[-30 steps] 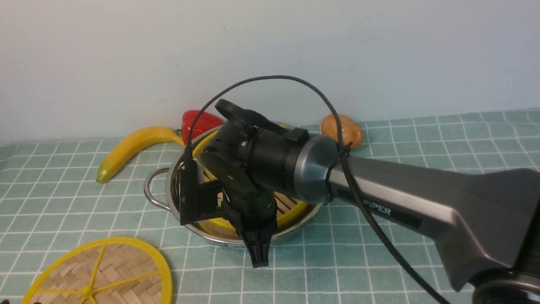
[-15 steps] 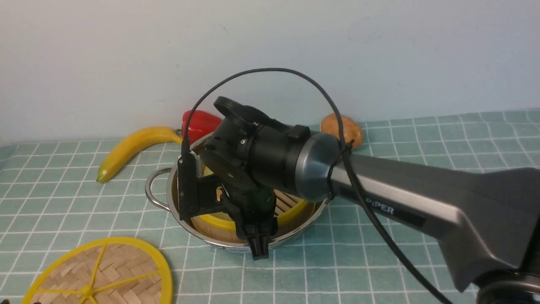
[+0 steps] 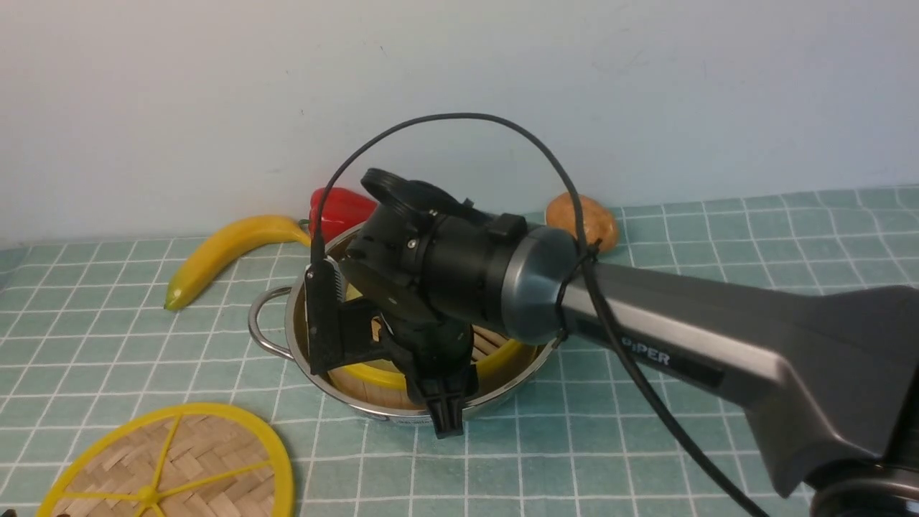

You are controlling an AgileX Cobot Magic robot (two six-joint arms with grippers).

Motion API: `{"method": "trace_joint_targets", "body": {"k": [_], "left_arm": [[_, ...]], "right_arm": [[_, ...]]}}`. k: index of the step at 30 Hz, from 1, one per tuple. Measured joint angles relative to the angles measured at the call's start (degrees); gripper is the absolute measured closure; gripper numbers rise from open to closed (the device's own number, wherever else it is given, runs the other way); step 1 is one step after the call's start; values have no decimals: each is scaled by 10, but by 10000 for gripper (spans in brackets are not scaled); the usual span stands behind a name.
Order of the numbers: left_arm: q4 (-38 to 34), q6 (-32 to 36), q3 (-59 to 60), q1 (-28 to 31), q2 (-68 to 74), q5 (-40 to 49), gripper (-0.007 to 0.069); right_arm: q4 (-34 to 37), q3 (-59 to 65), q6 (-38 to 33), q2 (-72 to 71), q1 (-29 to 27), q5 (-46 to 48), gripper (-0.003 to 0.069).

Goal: Place the steamer in the pot on the blue tablecloth, and put the lid on the steamer.
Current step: 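Place the bamboo steamer basket of food into the steel pot with the right gripper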

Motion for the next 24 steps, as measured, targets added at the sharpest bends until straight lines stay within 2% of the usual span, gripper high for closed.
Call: {"method": "trace_joint_targets", "body": {"k": [5, 14, 24], "left_arm": [[0, 0, 0, 0, 0, 0, 382], [0, 0, 0, 0, 0, 0, 382], [0, 0, 0, 0, 0, 0, 382]], "right_arm": [[-1, 0, 2, -1, 0, 0, 300], [11, 0, 3, -28, 0, -6, 151], [28, -1, 15, -37, 0, -5, 138]]}}
